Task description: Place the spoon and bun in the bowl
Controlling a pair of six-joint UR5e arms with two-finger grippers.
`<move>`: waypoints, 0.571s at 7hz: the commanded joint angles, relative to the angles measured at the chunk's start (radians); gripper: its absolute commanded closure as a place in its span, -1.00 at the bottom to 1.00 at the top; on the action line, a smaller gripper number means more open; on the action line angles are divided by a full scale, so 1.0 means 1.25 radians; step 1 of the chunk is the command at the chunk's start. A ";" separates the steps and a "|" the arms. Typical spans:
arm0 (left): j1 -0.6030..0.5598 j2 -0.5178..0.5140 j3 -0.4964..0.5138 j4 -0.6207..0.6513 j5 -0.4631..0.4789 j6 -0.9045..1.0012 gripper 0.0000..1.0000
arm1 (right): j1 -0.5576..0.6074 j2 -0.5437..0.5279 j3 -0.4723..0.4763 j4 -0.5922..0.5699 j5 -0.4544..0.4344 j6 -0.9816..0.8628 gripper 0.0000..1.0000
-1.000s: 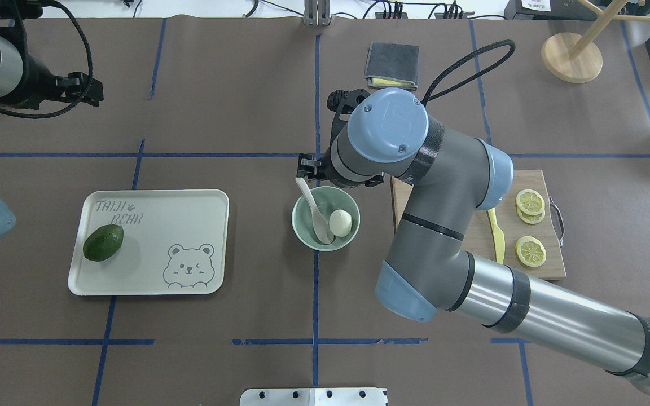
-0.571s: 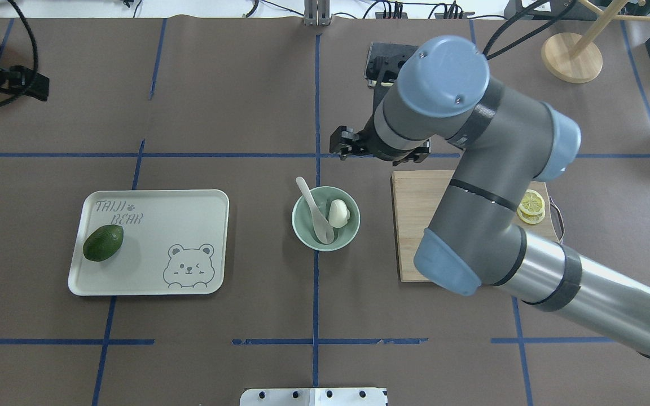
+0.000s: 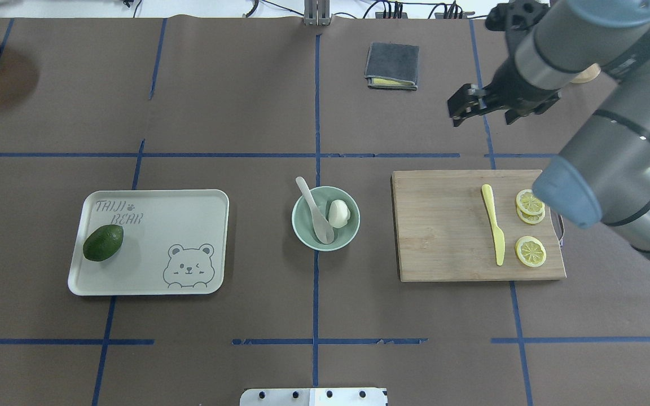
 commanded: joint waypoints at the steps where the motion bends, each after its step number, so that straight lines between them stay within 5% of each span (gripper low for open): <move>1: -0.098 0.055 0.098 0.000 -0.082 0.181 -1.00 | 0.153 -0.127 -0.026 -0.001 0.107 -0.254 -1.00; 4: -0.098 0.084 0.151 -0.006 -0.078 0.175 -1.00 | 0.305 -0.279 -0.063 0.003 0.187 -0.491 -1.00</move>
